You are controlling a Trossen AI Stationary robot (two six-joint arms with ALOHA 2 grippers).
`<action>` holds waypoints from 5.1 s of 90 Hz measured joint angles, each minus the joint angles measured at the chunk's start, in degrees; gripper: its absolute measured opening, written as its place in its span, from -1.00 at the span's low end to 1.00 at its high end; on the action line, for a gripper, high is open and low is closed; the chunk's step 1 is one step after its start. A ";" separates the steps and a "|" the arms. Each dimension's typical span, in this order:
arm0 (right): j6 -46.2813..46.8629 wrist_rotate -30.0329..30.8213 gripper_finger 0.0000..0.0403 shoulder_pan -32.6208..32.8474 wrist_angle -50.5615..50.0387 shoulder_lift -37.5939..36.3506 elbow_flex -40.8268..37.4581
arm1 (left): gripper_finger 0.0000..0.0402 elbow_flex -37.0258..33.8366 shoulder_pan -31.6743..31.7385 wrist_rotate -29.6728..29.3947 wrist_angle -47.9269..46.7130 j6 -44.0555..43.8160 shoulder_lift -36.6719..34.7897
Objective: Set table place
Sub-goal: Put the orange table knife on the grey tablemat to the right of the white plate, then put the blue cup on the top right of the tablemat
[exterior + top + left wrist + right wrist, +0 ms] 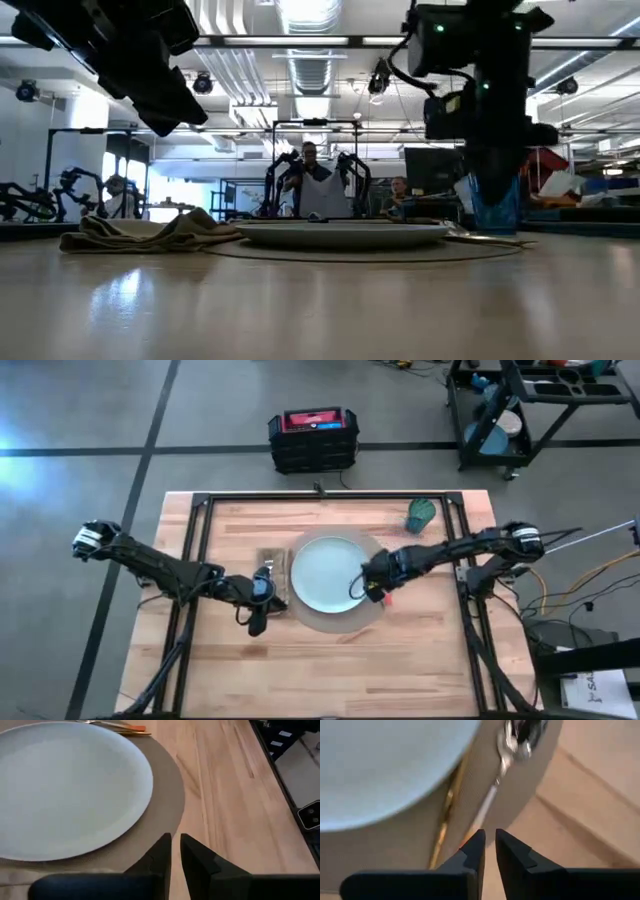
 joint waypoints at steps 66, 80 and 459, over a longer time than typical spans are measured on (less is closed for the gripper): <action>4.00 -1.50 -0.85 4.51 10.61 5.47 -2.96 | -0.86 0.00 0.00 0.00 0.37 -1.49 0.00; 3.72 -2.15 -0.86 6.08 11.34 5.47 -0.58 | -0.86 0.00 0.00 -0.02 0.28 -1.51 0.00; -31.74 18.34 -0.84 -20.32 -29.07 1.03 23.23 | -0.86 0.02 -0.15 -0.14 3.08 -3.17 -0.33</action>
